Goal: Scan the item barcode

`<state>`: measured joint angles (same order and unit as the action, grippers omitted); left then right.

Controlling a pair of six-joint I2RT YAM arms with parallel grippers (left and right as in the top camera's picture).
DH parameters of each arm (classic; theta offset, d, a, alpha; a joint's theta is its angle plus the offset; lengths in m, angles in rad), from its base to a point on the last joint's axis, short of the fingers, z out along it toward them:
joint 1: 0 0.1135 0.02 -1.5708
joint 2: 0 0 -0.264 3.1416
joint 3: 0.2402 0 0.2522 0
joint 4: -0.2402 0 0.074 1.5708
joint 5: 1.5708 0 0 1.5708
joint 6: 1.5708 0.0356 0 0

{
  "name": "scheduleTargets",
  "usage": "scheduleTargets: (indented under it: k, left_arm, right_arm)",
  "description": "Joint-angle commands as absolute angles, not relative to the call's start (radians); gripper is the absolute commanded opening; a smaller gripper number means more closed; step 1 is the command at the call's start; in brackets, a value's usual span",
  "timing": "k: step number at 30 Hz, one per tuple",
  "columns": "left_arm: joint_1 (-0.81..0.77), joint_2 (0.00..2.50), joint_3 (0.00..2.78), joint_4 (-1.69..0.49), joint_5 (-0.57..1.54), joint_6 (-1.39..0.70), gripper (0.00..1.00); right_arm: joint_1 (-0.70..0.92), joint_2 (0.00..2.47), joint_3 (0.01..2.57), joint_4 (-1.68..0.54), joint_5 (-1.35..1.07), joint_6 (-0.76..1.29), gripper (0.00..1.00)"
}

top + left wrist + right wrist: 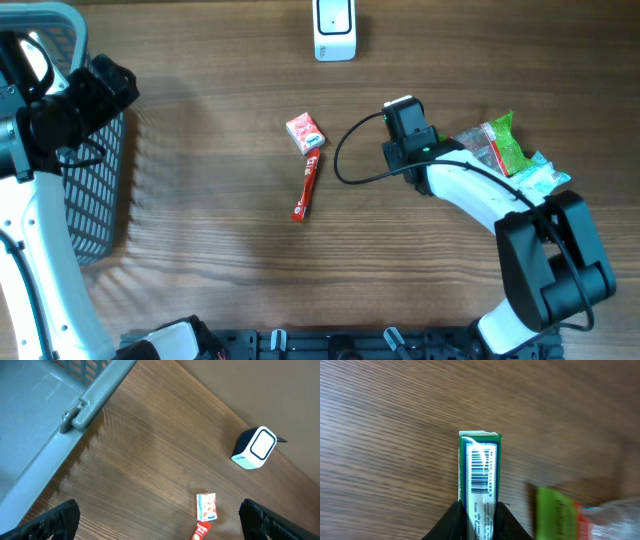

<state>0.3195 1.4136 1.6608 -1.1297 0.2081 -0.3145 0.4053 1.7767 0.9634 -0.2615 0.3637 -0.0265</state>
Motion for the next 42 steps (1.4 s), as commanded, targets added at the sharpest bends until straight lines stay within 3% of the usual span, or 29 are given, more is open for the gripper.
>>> scheduleTargets:
  k: [1,8,20,35,42]
  left_arm:
    - [0.316,1.413,1.669,-1.127,0.220,-0.295,1.00]
    - [0.316,1.413,1.669,-1.127,0.220,-0.295,1.00]
    - [0.316,1.413,1.669,-1.127,0.220,-0.295,1.00]
    - [0.316,1.413,1.669,-1.127,0.220,-0.295,1.00]
    - [0.316,1.413,1.669,-1.127,0.220,-0.295,1.00]
  right_arm:
    - [0.460,1.795,0.985,-0.269,0.536,-0.080,0.22]
    - [0.605,1.802,0.973,-0.276,0.646,-0.075,0.20]
    - [0.609,1.893,0.973,-0.221,0.811,-0.079,0.24]
    - [0.609,1.895,0.973,-0.289,0.580,0.056,0.24]
    - [0.609,1.894,0.974,-0.293,0.419,0.056,0.36]
